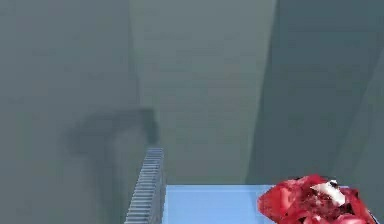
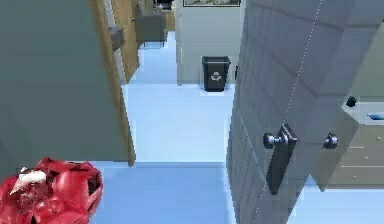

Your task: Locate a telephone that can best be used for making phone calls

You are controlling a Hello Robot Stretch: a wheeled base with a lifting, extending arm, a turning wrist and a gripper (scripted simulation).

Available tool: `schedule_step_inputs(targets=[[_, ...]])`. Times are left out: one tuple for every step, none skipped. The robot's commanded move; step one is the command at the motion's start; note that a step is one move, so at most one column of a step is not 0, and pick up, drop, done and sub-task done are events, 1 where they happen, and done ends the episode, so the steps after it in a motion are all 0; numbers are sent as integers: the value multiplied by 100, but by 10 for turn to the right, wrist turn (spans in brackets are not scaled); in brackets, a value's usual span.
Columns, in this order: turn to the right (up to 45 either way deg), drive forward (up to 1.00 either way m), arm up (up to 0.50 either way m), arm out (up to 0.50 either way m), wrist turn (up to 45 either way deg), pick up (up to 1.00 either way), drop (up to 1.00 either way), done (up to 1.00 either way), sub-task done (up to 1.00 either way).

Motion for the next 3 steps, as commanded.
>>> schedule_step_inputs(targets=[[420, 0, 0, 0, 0, 0, 0, 0, 0], [0, 20, 0, 0, 0, 0, 0, 0, 0], [420, 0, 0, 0, 0, 0, 0, 0, 0]])
